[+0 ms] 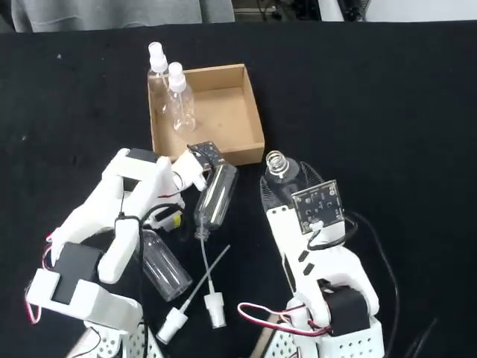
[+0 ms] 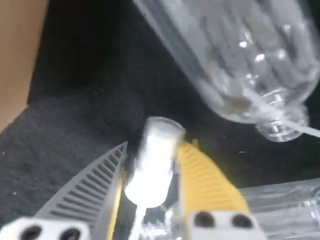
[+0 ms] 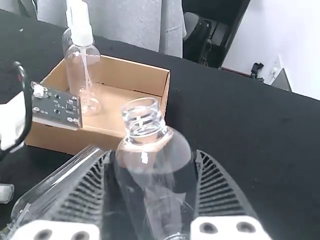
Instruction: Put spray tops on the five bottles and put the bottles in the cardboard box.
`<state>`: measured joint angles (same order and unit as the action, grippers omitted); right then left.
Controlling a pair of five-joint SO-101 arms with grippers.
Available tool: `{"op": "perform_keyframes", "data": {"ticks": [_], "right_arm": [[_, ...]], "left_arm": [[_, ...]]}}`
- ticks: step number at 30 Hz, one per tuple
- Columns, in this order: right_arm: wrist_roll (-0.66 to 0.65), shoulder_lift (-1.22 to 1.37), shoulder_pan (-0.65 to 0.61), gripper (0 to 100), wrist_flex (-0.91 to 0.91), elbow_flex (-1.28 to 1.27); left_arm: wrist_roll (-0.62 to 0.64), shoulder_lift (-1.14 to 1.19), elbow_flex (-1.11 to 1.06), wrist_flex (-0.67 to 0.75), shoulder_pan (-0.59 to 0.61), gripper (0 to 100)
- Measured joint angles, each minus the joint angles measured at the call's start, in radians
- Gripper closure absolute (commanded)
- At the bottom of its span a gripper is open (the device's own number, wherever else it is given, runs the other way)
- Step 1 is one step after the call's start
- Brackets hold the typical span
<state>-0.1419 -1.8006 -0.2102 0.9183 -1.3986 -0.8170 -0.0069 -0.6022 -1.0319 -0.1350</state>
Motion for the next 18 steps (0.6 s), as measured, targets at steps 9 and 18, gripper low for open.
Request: {"op": "perform_keyframes", "data": {"ticks": [9, 18], "right_arm": [[0.000, 0.000, 0.000, 92.4, 0.000, 0.000], [0.000, 0.000, 0.000, 92.4, 0.000, 0.000]], "left_arm": [[0.002, 0.000, 0.000, -0.011, 0.000, 93], [0.003, 0.003, 0.135, -0.204, 0.003, 97]]}}
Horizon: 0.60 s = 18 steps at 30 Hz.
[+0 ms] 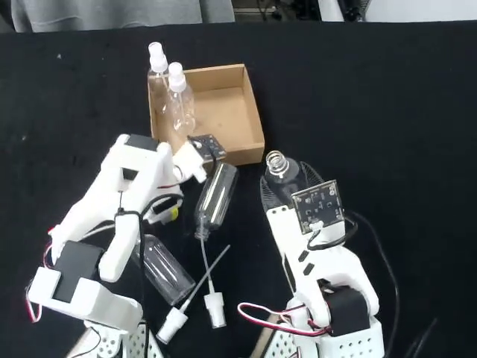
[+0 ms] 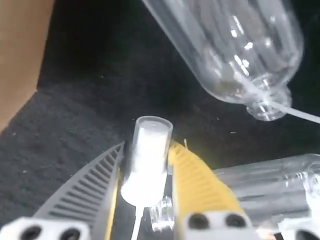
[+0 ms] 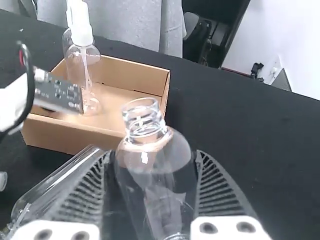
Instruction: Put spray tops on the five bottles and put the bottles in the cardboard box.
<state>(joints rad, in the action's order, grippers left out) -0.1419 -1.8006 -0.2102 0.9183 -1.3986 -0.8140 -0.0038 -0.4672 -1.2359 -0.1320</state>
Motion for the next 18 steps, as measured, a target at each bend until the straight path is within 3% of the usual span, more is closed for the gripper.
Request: {"op": "perform_keyframes", "data": {"ticks": [6, 18], "right_arm": [[0.000, 0.000, 0.000, 92.4, 0.000, 0.000], [0.000, 0.000, 0.000, 92.4, 0.000, 0.000]], "left_arm": [[0.000, 0.000, 0.083, -0.078, -0.002, 97], [0.043, -0.081, 0.083, -0.084, -0.002, 97]]}}
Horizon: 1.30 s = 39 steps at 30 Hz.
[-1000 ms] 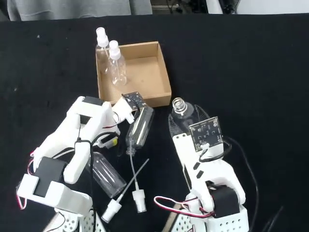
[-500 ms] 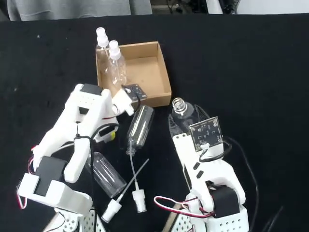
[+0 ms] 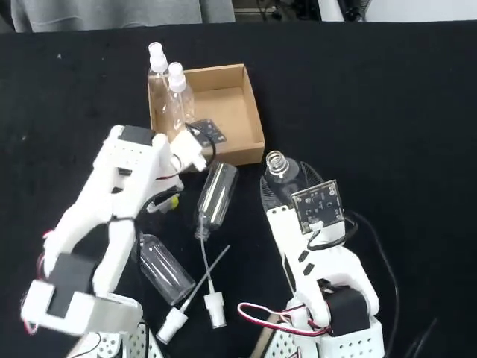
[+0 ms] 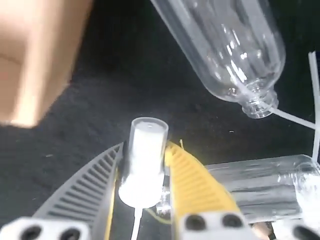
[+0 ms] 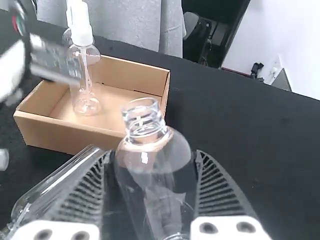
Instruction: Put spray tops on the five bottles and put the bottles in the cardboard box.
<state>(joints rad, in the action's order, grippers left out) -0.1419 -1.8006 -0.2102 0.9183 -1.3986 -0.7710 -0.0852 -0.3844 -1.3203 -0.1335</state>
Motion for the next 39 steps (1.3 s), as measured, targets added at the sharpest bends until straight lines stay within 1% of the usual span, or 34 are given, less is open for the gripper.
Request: {"op": "perform_keyframes", "data": {"ticks": [6, 12, 18, 24, 28, 30, 36, 39], "right_arm": [[0.000, 0.000, 0.000, 92.4, 0.000, 0.000], [0.000, 0.000, 0.000, 92.4, 0.000, 0.000], [0.000, 0.000, 0.000, 92.4, 0.000, 0.000], [0.000, 0.000, 0.000, 92.3, 0.000, 0.000], [0.025, 0.000, -0.035, 92.0, 0.000, 0.000], [0.049, 0.000, -0.051, 92.2, 0.000, 0.000], [0.063, 0.000, -0.072, 92.3, 0.000, 0.000], [0.064, 0.000, -0.072, 92.3, 0.000, -0.006]], "left_arm": [[0.006, -0.250, -0.097, -0.008, 0.000, 97], [0.087, -0.404, -0.132, -0.008, 0.000, 97], [0.227, -0.523, -0.132, -0.009, 0.000, 97], [0.333, -0.681, -0.132, -0.009, 0.000, 97], [0.427, -0.755, -0.132, -0.009, 0.000, 97], [0.491, -0.776, -0.132, -0.009, 0.000, 97], [0.680, -0.798, -0.132, 0.002, 0.000, 97], [0.744, -0.809, -0.132, 0.020, 0.002, 97]]}}
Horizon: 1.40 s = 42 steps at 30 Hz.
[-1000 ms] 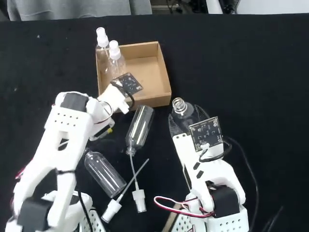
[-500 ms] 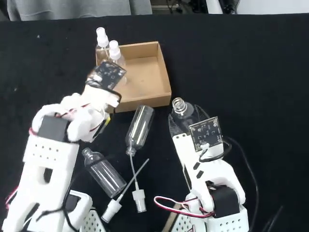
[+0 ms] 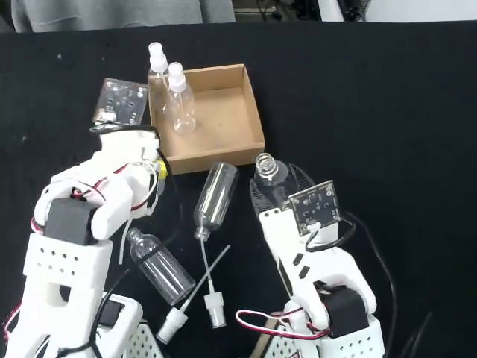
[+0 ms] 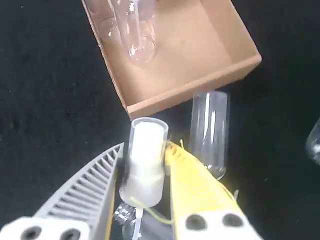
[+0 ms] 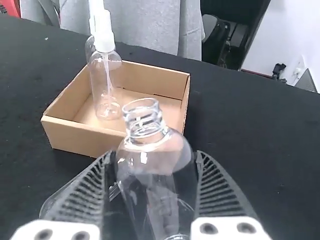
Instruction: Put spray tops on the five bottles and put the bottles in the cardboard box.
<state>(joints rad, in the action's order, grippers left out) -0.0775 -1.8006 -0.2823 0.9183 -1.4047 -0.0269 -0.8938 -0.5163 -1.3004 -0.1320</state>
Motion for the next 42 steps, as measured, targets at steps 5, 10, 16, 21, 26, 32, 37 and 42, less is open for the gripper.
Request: {"op": "perform_keyframes", "data": {"ticks": [5, 10, 16, 21, 26, 32, 37, 42], "right_arm": [[0.000, 0.000, 0.000, 92.3, 0.000, -0.008], [0.000, 0.000, 0.000, 92.3, 0.000, -0.008], [0.000, 0.000, 0.000, 92.3, 0.000, -0.008], [0.000, 0.000, 0.000, 92.3, 0.000, -0.008], [0.000, 0.000, -0.002, 92.4, -0.055, -0.046], [0.000, 0.000, -0.002, 92.4, -0.135, -0.097], [0.000, 0.000, -0.002, 92.4, -0.143, -0.097], [0.000, 0.000, -0.002, 92.4, -0.147, -0.097]], "left_arm": [[0.087, -0.068, -0.012, 0.068, 0.000, 97], [0.141, -0.186, -0.121, 0.221, 0.002, 97], [0.146, -0.388, -0.341, 0.471, 0.002, 97], [0.146, -0.563, -0.506, 0.638, 0.000, 97], [0.146, -0.669, -0.594, 0.712, 0.002, 97], [0.146, -0.732, -0.661, 0.741, 0.003, 97], [0.227, -0.764, -0.743, 0.802, 0.002, 97], [0.351, -0.845, -0.786, 0.829, 0.002, 97]]}}
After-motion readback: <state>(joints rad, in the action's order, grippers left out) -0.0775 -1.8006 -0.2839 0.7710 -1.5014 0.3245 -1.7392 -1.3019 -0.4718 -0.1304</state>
